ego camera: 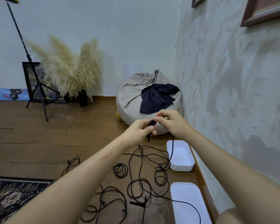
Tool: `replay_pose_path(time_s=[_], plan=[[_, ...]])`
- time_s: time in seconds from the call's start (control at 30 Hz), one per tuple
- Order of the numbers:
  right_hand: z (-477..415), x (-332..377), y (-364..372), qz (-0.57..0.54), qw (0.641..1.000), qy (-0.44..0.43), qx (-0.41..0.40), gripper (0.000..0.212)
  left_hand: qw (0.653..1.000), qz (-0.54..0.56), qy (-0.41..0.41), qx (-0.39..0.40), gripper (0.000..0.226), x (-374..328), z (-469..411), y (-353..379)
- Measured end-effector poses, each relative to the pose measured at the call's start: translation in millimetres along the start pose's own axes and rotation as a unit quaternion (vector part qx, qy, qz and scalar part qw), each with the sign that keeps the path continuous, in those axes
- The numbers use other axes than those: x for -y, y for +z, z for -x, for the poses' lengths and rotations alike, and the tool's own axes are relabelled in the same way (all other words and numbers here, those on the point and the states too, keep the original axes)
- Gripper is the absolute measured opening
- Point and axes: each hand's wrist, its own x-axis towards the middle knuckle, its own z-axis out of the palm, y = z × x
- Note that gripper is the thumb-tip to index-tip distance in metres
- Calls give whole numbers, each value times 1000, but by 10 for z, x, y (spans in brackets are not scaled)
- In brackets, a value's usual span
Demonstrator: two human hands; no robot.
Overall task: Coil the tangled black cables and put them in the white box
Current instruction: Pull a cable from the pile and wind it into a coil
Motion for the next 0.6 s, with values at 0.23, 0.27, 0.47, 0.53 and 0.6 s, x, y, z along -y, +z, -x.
replay_pose_path(time_s=[0.23,0.27,0.47,0.53,0.6], plan=[[49,68,-39,-209,973,96,10,20,999,29,12,-8,19,-73,-6,73],[56,65,-47,-226,969,104,9,21,999,35,8,-4,18,-73,-7,84],[114,63,-35,-222,968,114,12,19,994,85,-38,55,24,-49,2,63],[118,79,-45,-195,975,103,11,17,990,106,-53,76,23,-58,14,30],[124,108,-52,-184,978,100,15,17,984,136,-66,95,23,-63,18,9]])
